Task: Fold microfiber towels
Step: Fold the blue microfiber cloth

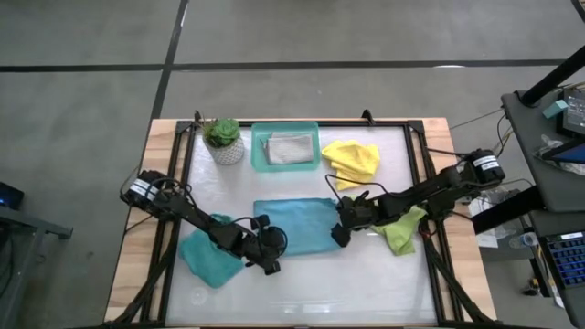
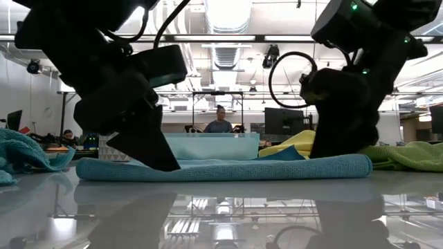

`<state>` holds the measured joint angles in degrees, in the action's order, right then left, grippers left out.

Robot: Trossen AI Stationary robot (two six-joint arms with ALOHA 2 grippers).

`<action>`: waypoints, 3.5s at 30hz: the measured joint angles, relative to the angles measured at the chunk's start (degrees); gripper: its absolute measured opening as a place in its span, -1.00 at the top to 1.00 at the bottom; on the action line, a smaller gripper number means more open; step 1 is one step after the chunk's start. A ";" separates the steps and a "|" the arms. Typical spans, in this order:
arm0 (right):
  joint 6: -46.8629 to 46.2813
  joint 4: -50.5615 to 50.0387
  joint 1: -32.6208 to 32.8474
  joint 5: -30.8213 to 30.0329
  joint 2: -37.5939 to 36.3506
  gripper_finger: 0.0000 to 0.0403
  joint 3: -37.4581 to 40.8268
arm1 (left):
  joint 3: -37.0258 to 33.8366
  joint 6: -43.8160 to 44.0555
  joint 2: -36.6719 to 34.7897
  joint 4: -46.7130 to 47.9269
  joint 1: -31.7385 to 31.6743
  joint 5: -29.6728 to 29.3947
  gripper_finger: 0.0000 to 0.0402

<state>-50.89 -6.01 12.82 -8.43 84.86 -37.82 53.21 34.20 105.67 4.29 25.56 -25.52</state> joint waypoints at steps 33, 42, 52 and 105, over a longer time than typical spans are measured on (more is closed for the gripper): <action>10.23 14.64 -1.62 1.16 3.16 0.95 -0.92 | 0.11 -4.17 -3.03 1.76 -0.07 1.47 0.41; 11.28 3.55 -2.99 1.34 -2.80 0.95 -1.29 | 0.00 -3.28 -10.65 11.84 0.22 0.86 0.41; 12.59 -18.40 -3.76 0.88 -6.92 0.96 -8.31 | -6.16 2.53 -11.11 13.06 1.70 0.82 0.41; 20.31 -19.67 -5.75 7.18 21.75 0.27 -43.33 | -12.74 1.09 -10.93 -8.44 1.14 -2.60 0.41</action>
<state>-30.58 -25.69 7.07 -1.26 106.61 -81.15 40.47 35.28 94.74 -4.14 26.70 -28.12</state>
